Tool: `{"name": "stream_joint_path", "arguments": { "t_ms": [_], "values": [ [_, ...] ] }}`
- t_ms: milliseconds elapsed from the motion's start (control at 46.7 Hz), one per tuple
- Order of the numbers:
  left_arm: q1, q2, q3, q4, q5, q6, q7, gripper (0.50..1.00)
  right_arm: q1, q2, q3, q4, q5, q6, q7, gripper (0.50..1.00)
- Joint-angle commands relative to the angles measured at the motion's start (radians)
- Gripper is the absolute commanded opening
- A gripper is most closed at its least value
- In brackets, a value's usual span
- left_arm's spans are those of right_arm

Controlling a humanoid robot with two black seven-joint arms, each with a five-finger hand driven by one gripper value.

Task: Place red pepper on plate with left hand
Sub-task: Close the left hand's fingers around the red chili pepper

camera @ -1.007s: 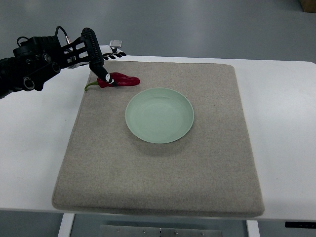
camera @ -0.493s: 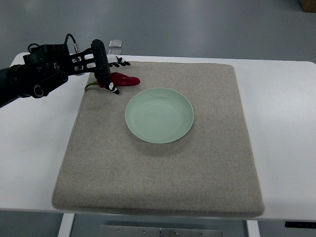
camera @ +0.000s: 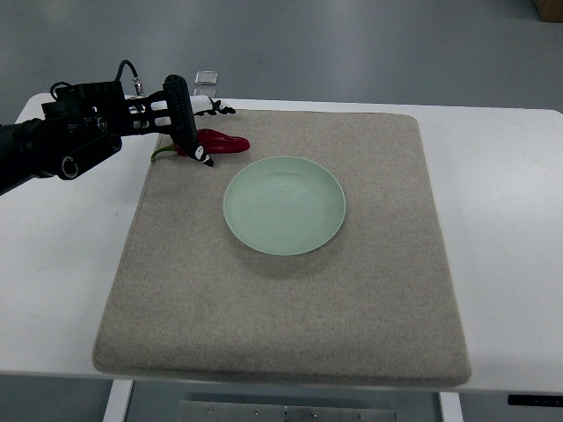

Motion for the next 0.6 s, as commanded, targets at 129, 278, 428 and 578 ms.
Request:
{"name": "stream_joint_path", "arguments": {
  "t_ms": [129,278,428,578],
  "values": [
    [0.002,0.000,0.000,0.001,0.005,-0.005,0.000,0.849,0.000,0.000,0.000,0.000,0.000,0.000,0.000,0.932],
    [0.000,0.000,0.031,0.001,0.015,-0.005,0.000,0.774,0.000,0.000,0.000,0.000,0.000,0.000,0.000,0.932],
    [0.000,0.000,0.037,0.000,0.015,-0.005,0.000,0.739,0.000,0.000,0.000,0.000,0.000,0.000,0.000,0.932],
    [0.000,0.000,0.037,0.000,0.015,-0.005,0.000,0.643,0.000,0.000,0.000,0.000,0.000,0.000,0.000,0.932]
  ]
}}
